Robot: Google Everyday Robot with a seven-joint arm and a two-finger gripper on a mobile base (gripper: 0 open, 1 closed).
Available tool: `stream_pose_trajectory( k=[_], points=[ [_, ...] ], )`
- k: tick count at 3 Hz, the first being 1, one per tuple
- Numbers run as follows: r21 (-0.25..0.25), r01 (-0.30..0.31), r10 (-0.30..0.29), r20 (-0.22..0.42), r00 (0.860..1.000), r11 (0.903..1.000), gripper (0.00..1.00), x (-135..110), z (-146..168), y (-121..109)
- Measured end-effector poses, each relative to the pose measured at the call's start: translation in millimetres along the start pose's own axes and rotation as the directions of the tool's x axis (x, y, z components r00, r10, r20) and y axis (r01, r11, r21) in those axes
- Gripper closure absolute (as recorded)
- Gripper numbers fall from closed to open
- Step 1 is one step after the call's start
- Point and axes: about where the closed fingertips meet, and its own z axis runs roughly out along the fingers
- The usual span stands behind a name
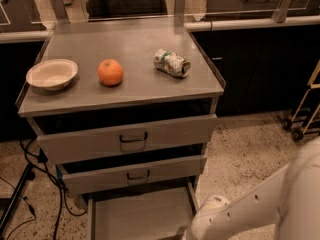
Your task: Close bottom drawer
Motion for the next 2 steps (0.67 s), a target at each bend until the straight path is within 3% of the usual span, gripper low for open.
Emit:
stream_pose_trajectory(
  k=[2],
  points=[
    [0.033,-0.012,0.014,-0.071,0.997,0.9994,1.00,-15.7,56.4,-35.8]
  ],
)
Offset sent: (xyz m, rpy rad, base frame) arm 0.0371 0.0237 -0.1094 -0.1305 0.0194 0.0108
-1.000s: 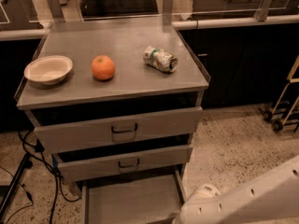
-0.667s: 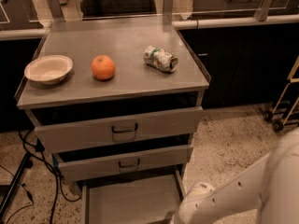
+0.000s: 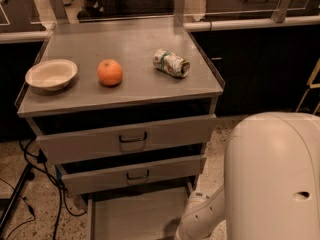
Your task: Close bottom drawer
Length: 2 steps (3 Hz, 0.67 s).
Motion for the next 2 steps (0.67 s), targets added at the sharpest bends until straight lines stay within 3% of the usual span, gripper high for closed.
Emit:
stream_pose_trajectory(
  k=[1,2],
  points=[
    [-0.007,-0.007,0.007,0.002,1.000,1.0000,1.00,1.7,2.9,1.4],
    [-0.010,-0.063,0.062,-0.022,0.998,0.9980,1.00,7.2,28.6,-7.7]
  ],
)
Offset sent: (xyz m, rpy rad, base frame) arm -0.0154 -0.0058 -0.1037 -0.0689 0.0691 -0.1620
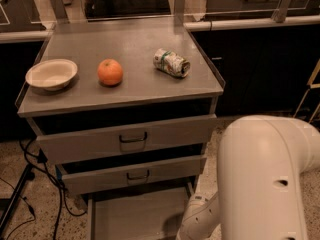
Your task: Close bottom drawer
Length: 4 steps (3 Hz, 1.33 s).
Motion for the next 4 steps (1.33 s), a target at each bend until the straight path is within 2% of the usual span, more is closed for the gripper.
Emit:
stream_pose_trajectory(
  k=[1,2,3,4],
  points=[
    [-0.014,-0.076,0.075,-0.040,0.996,0.9970,1.00,1.8,49.3,-12.9],
    [0.001,-0.145,0.144,-0.070,0.987,0.9895,1.00,-8.7,112.4,-38.7],
    [0.000,-0.147,0.147,-0.069,0.987,0.9891,1.00,-9.7,114.1,-39.1],
    [-0.017,-0.174,0.172,-0.071,0.982,0.9846,1.00,-13.5,126.2,-37.9]
  ],
)
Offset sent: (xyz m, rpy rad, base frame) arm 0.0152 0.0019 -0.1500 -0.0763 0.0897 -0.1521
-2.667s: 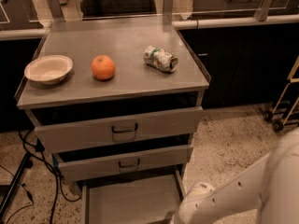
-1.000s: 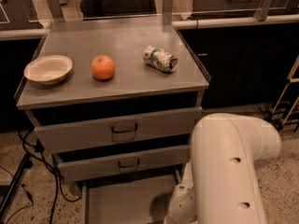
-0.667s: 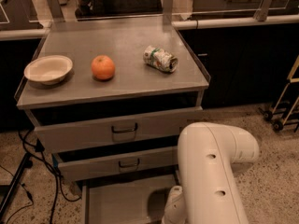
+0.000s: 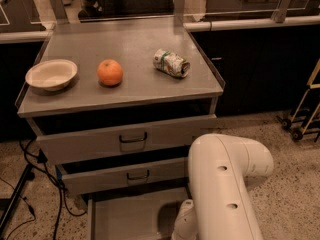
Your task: Close bottom drawer
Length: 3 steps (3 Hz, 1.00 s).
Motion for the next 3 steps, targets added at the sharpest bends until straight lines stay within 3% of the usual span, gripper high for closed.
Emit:
stream_pose_trajectory(
  k=[1,3],
  points=[
    [0.028,-0.027,0.025,0.050,0.998,0.9992,1.00,-31.8,-9.3,-13.7],
    [0.129,-0.056,0.044,0.092,0.995,0.9901,1.00,-74.6,-20.0,-39.5]
  ],
)
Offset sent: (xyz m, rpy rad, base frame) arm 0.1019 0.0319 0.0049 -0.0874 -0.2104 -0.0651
